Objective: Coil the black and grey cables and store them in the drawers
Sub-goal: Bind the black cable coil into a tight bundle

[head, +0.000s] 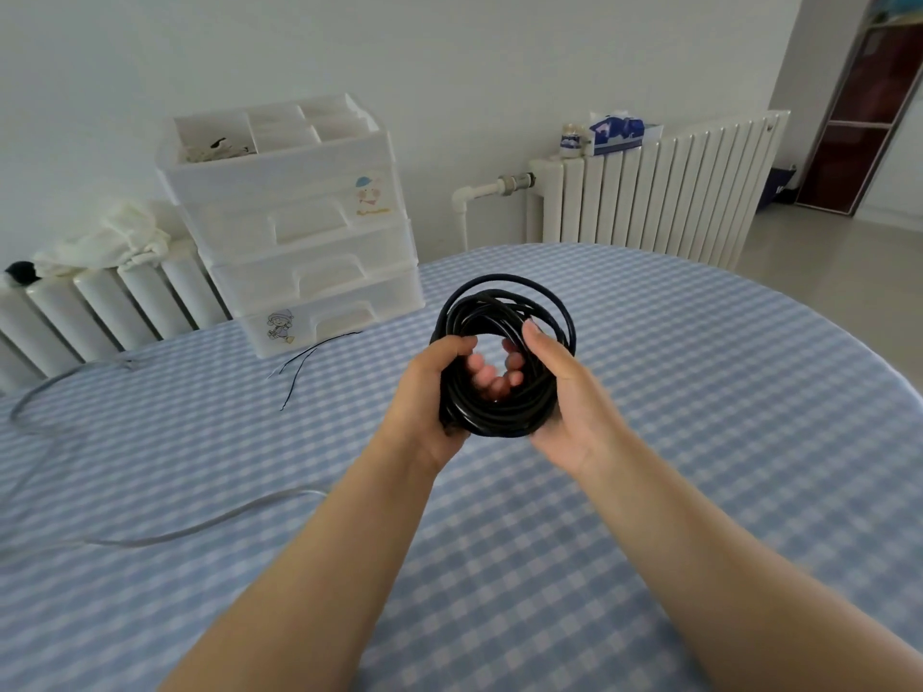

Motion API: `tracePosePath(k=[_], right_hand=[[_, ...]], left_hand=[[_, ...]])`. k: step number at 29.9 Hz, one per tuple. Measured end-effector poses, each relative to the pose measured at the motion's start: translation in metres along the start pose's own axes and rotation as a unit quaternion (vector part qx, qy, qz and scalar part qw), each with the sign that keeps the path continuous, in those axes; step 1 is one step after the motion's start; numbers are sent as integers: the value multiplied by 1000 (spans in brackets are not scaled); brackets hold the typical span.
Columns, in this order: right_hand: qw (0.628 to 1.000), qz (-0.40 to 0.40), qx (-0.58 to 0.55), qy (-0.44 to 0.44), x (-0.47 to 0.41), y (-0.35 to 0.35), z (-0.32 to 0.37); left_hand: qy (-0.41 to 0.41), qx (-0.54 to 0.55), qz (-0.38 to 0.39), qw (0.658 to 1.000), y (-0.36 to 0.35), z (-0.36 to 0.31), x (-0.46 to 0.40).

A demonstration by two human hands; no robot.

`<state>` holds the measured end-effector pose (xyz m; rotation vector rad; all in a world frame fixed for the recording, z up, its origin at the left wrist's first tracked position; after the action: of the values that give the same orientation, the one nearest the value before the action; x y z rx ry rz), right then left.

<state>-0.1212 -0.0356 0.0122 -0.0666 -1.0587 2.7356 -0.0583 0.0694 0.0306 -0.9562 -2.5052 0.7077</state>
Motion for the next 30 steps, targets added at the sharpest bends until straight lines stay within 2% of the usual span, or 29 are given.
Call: tracePosePath(k=[2,6,8,10,12,15,21,24,26,30], right_hand=[[999,-24,24,-3,-1,1,-1],[973,-110,203,7,-2,2,-7],[964,-122,238,5,-3,2,-11],[970,-93,223,-14,-3,1,-11],[978,-29,197,-62,-2,2,-10],[974,41,195,-110,-2,7,-8],[945,5,324,-41,-17,2,-14],[901,-4,431,-56,-31,-4,-29],[858,22,509,-64,-45,-8,-44],[766,51,640,-25,-78,-28,-74]], left_hand=[[-10,-7,-18,1000,2,-2,-1],[-27,-72,-71,994,6,-4,-3],[-41,-99,-89,990,9,-7,-5],[-52,-106,-98,988,14,-13,-6],[-56,-97,-102,988,22,-23,-7],[-59,-93,-113,988,40,-40,-7],[-75,-116,-151,979,73,-64,-1],[-93,-109,-180,973,92,-77,-2],[-109,-104,-205,967,106,-85,-1],[-151,-123,-251,948,129,-106,0]])
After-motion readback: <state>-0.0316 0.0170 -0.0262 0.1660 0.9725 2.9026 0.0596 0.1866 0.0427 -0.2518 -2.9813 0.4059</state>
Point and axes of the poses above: each hand's wrist, its own x-axis away from the middle knuckle, its own y-axis out of the back of the hand, z = x × y, the point moved 2 cm from there along -x, towards the middle knuckle, and after that the axes turned 8 degrees about z, right-handed, at the moved point
